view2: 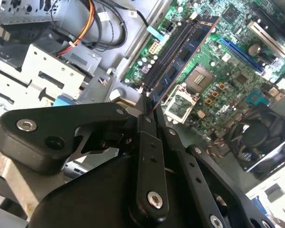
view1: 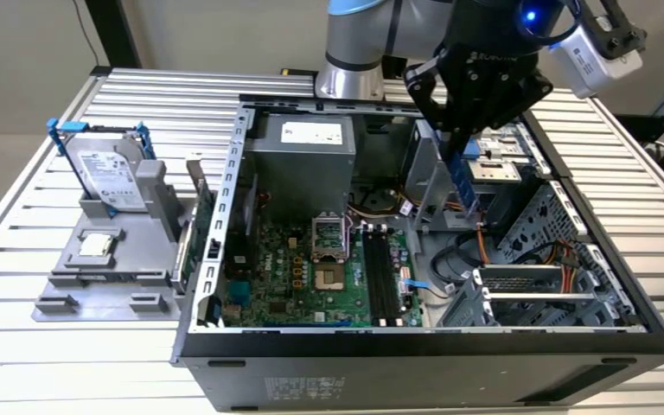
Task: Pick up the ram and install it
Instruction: 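Insert the ram into the slot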
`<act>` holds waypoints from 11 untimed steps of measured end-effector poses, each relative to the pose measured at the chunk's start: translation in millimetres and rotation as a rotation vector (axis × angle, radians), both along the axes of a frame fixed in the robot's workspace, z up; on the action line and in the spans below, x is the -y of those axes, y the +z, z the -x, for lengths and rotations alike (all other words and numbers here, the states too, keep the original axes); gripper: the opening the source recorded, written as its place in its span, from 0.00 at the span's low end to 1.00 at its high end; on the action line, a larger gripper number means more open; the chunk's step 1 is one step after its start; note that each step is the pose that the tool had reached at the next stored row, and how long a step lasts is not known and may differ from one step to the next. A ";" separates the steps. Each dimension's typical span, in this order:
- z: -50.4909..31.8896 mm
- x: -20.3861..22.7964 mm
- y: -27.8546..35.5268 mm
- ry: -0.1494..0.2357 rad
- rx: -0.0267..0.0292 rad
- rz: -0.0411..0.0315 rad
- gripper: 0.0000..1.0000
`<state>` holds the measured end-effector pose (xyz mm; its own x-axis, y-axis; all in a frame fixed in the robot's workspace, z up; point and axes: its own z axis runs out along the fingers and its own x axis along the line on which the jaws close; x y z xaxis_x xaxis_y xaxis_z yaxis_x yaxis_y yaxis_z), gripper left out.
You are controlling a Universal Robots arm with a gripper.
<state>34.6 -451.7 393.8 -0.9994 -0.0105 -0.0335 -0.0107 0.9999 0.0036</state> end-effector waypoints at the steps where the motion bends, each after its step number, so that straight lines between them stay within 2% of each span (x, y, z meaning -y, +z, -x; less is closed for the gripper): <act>1: 0.0 0.1 0.0 -0.012 0.0000 -0.0001 0.00; 3: 0.0 0.1 0.0 -0.028 0.0000 -0.0001 0.00; 11: -0.1 0.1 -0.9 -0.029 0.0007 -0.0003 0.00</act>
<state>34.6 -451.8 392.8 -0.9993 0.0182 -0.0342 0.0180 0.9998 0.0039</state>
